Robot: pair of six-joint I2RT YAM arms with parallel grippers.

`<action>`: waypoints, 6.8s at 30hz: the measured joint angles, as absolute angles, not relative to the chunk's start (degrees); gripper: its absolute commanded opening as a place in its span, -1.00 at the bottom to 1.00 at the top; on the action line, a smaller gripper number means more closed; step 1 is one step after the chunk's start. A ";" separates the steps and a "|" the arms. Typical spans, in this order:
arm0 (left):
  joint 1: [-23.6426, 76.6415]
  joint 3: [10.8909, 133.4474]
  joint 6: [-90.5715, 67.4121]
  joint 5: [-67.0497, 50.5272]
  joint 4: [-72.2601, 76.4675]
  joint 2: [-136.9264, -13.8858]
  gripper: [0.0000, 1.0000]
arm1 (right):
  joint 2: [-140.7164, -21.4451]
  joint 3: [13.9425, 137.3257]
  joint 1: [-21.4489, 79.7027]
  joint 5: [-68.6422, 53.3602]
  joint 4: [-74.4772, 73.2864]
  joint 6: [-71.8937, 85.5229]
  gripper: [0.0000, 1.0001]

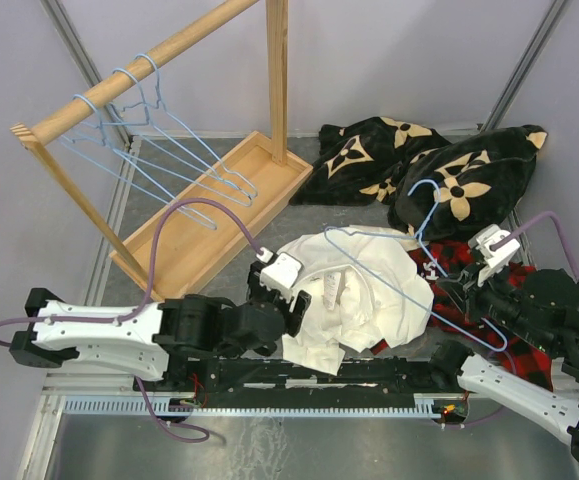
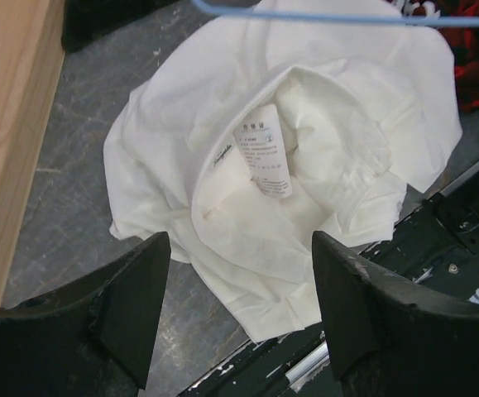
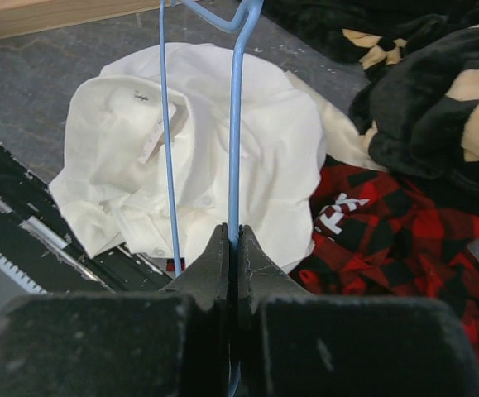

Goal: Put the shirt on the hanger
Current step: Pick up the hanger from the clothesline, then hang the shirt on the hanger.

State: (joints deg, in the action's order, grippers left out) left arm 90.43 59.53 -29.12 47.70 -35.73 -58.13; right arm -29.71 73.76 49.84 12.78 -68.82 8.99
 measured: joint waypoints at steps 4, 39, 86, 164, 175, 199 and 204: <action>90.43 55.72 -38.92 49.69 -35.90 -60.77 0.38 | -29.43 73.76 49.84 16.43 -68.99 9.04 -1.00; 89.10 41.74 -82.02 52.18 -26.96 -73.19 0.38 | -27.18 71.61 49.84 19.64 -70.70 11.99 -1.00; 78.06 43.88 -59.59 46.61 -27.35 -64.42 -0.95 | -33.23 78.65 49.84 -0.10 -77.06 2.26 -1.00; 74.48 105.93 -22.37 25.54 -69.25 -78.94 -0.95 | -34.20 44.99 46.37 -21.67 -20.27 16.78 -1.00; 74.48 102.00 -24.56 28.56 -70.41 -74.39 -0.95 | -42.59 41.69 28.91 -44.21 -3.11 29.23 -1.00; 74.48 111.15 -22.35 30.63 -74.61 -82.91 -0.95 | -42.44 43.07 22.74 -57.74 -3.62 26.20 -1.00; 74.48 116.49 -19.84 29.36 -73.30 -88.09 -0.95 | -40.62 42.22 22.74 -52.10 -2.98 26.46 -1.00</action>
